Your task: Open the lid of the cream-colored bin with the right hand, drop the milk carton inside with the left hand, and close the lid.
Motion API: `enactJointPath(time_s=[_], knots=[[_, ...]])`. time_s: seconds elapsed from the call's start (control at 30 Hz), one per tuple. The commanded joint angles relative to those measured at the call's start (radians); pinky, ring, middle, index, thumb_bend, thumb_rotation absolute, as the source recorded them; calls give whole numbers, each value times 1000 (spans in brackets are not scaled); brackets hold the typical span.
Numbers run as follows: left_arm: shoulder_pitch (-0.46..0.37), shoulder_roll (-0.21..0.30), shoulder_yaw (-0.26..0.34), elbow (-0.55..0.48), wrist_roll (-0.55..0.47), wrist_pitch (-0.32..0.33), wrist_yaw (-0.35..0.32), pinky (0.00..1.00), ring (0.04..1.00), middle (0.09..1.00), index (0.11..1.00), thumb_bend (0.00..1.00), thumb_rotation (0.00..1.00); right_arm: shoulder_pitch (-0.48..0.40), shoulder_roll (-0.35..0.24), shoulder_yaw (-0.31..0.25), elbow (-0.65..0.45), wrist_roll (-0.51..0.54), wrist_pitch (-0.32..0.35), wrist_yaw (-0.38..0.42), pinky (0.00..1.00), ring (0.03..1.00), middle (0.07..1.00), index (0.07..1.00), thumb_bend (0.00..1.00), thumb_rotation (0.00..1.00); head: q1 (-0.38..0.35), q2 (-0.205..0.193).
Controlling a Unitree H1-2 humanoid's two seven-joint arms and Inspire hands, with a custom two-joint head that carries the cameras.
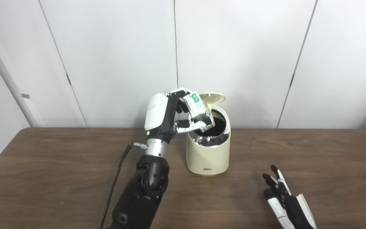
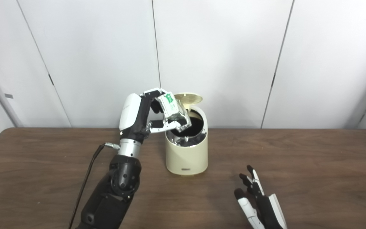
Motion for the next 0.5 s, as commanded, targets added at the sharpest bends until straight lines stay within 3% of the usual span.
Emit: enactJointPath(time_s=[0.0, 0.3, 0.47], knots=[[-74, -10, -6, -8, 12, -48, 52, 322, 398, 539, 515, 469, 0, -24, 7, -3, -18, 1, -12, -11, 905, 915, 907, 1000, 575, 1000, -1, -1], [-96, 6, -54, 105, 74, -137, 173, 342, 394, 528, 510, 471, 0, -22, 12, -8, -28, 12, -13, -13, 865, 894, 909, 1000, 589, 1000, -1, 1], [-85, 24, -71, 129, 91, -167, 202, 340, 396, 514, 509, 473, 0, -24, 12, -15, -26, 20, -24, -18, 834, 867, 905, 1000, 590, 1000, -2, 3]])
